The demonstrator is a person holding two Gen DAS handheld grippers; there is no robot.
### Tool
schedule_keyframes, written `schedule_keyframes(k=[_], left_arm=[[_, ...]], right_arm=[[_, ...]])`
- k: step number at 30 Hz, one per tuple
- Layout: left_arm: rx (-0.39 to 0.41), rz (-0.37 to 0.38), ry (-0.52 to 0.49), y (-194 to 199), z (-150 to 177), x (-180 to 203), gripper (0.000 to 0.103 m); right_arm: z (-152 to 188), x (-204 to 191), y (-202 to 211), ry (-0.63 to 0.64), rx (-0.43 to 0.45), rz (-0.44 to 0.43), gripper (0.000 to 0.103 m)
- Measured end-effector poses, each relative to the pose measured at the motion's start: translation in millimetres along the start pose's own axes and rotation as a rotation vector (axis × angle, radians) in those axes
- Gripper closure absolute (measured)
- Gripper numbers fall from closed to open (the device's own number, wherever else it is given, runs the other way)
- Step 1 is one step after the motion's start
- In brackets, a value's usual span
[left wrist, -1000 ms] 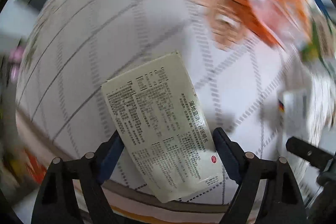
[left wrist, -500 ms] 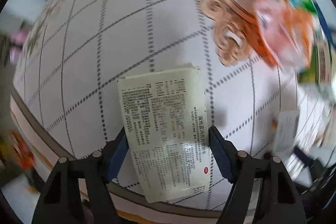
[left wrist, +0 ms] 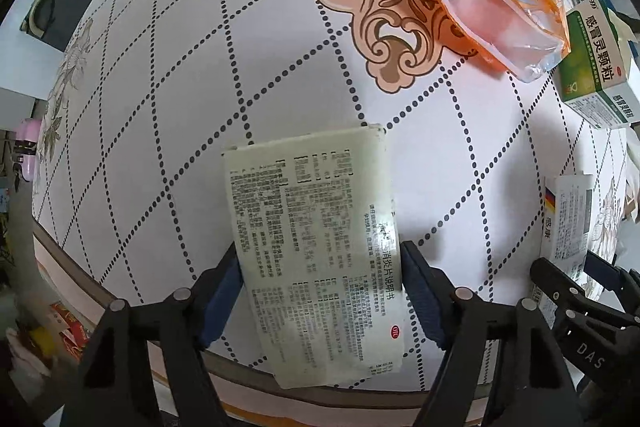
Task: Collect trash
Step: 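Grasp a cream leaflet with the left tool while the right tool grasps a white leaflet, then carry both leaflets over the bin and open both tools to release them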
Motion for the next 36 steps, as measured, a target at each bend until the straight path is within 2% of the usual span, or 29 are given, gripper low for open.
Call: schedule_keyframes(k=[5, 6, 9, 11, 15, 22, 26, 30, 32, 36], left_arm=[[0.027, -0.020, -0.014, 7.9, 14.2, 6.5, 0.031], [0.044, -0.026, -0.021, 11.8, 15.2, 6.1, 0.031], [0.102, -0.042, -0.043, 34.0, 17.8, 7.8, 0.031], [0.143, -0.053, -0.053, 54.8, 25.1, 14.3, 0.031], [0.239, -0.056, -0.072, 91.0, 37.3, 0.4, 0.031], [0.410, -0.007, -0.134, 141.7, 70.6, -46.8, 0.031], [0.480, 0.028, -0.185, 151.2, 98.5, -78.3, 0.031], [0.496, 0.055, -0.247, 141.1, 136.8, -111.3, 0.031], [0.482, 0.048, -0.268, 129.1, 153.6, -125.2, 0.031], [0.387, 0.062, -0.299, 85.5, 188.1, -142.2, 0.031]], right_arm=[[-6.1, 5.2, 1.1, 0.006, 0.014, 0.000, 0.025], [0.0, 1.6, 0.7, 0.008, 0.020, 0.000, 0.028], [7.7, 2.1, 0.1, -0.009, 0.037, -0.024, 0.028], [14.7, 1.9, 9.0, -0.022, 0.070, -0.025, 0.028], [30.1, -3.5, 34.8, -0.041, 0.152, -0.036, 0.028], [73.8, -48.7, 89.7, -0.058, 0.308, -0.058, 0.028], [126.4, -89.9, 107.3, -0.099, 0.381, -0.077, 0.028], [183.4, -128.4, 101.0, -0.163, 0.414, -0.109, 0.028], [212.5, -143.6, 88.7, -0.195, 0.411, -0.125, 0.028], [261.7, -161.3, 53.4, -0.239, 0.346, -0.145, 0.028]])
Point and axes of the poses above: each gripper's, at about its wrist camera, not at the fingertips, and y roughly against the way its jaws point, x to its right, z to its underside, the point moved 7 cm from there along -y, roughly the way its jaws point, and after that the axes turned 15 degrees about -z, right-handed, at the moved point
